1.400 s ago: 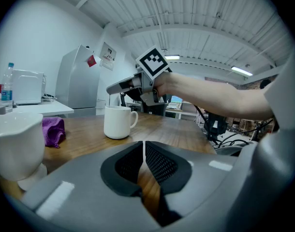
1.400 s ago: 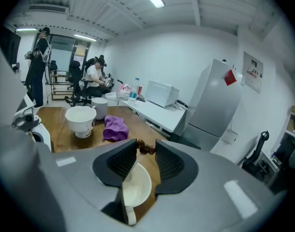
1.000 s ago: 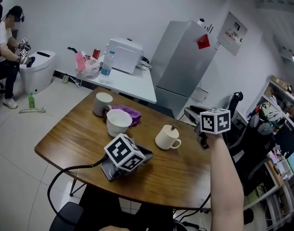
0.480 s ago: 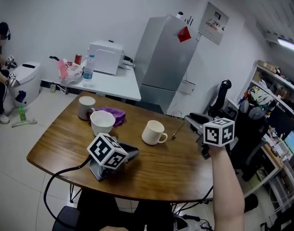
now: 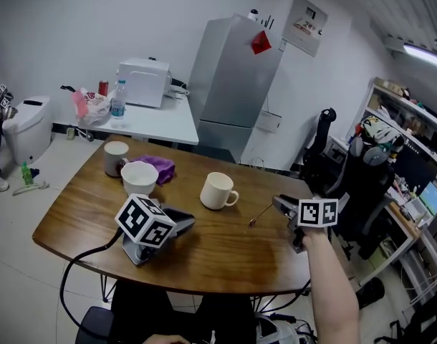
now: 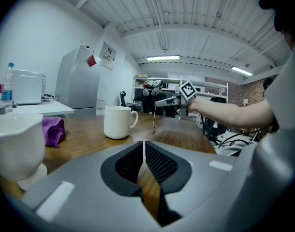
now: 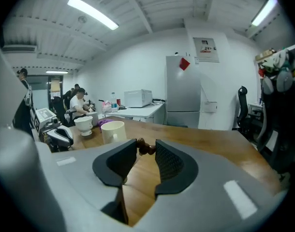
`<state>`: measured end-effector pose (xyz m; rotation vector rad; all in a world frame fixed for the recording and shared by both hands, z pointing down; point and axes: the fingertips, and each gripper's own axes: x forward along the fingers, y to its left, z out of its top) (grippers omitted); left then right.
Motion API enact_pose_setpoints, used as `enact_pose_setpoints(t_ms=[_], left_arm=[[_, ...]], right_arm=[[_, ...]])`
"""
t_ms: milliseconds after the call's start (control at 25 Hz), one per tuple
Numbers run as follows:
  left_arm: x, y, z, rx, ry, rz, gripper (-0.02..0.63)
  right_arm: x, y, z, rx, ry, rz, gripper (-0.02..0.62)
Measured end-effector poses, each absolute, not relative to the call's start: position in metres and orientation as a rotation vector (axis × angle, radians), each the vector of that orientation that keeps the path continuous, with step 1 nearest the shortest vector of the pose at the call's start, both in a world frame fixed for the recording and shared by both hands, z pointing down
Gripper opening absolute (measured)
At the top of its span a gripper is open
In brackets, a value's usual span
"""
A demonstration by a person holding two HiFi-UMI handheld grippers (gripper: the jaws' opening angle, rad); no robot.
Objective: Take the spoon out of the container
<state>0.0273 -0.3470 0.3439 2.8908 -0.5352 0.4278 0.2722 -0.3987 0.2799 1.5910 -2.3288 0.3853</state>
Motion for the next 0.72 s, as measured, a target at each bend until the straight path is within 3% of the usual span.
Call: enact_pose_setpoints(t_ms=[360,720], left_arm=[[0.026,-0.346,0.343,2.887,-0.534,0.429,0.023],[0.029,-0.346,0.342,2.892,-0.534,0.431,0.023]], right_arm=[[0.325,-0.424,0.331,1.735,-2.159,0.74,0.116],[0.349,-0.426,0.348,1.784,-1.98,0.686,0.1]])
